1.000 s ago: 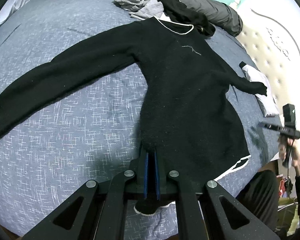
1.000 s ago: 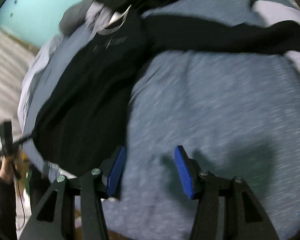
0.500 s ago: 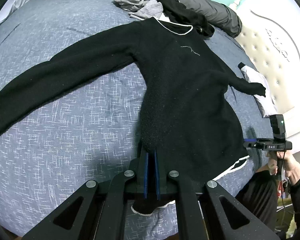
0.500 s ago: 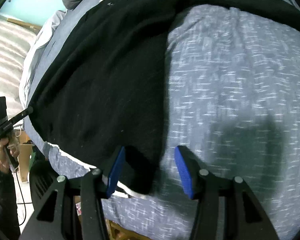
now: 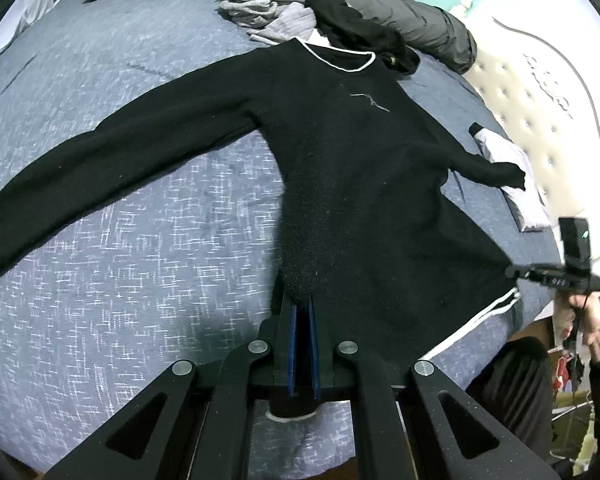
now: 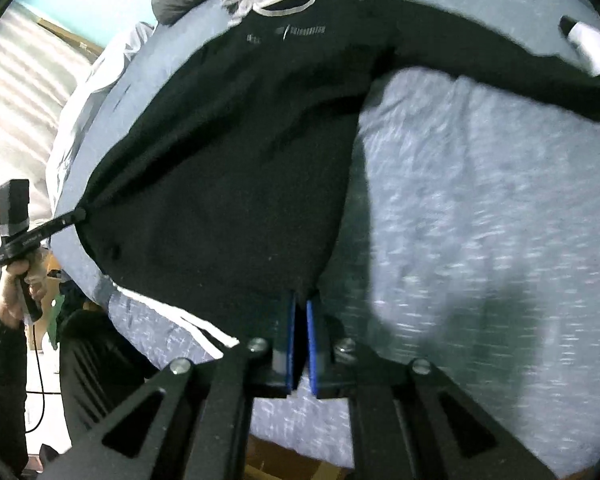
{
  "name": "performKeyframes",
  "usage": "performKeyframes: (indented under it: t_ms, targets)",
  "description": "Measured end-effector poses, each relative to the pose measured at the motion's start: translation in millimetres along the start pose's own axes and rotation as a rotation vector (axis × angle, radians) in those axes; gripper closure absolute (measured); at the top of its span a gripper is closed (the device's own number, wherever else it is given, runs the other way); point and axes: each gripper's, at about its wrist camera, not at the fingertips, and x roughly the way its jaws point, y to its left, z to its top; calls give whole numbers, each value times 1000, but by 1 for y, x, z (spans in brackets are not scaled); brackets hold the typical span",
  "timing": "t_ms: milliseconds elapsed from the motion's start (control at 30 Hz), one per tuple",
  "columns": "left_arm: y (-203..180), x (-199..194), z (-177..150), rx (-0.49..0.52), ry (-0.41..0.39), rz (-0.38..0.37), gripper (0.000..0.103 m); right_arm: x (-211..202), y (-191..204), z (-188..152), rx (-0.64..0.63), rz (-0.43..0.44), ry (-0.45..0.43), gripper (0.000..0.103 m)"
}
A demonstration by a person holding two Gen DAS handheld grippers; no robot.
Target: Fold clothes
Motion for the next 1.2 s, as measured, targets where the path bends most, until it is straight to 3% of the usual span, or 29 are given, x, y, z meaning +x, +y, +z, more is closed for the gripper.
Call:
performKeyframes:
  t_ms: [333,700,733,800,900,1000,1067,1200]
  targets:
    - [-43,23,-14,54,75,-37,97,-70,-14,-7,-59,-157,-13,99]
    - [-36,55,-32,-24,154,-4,94,-6,-38,-42,11,-182,78,99]
    - [-35,52,-33,-22,152,7,91,-3,-39,-43,16,-179,79,99]
    - [-35,46,-36,-18,143,30,74,-2,-42,-45,24,-170,71,98]
    - [-34,37,-43,-24,134,32,70,-7,-48,-44,48,-143,50,96]
    - [-39,39,-54,-21,156,12,70,-12,-52,-43,57,-156,35,88]
    - [-45,43,-62,-1,172,8,70,-15,-55,-44,64,-157,28,77]
    - [-54,56,-74,38,200,19,70,-16,-57,-47,72,-153,28,77]
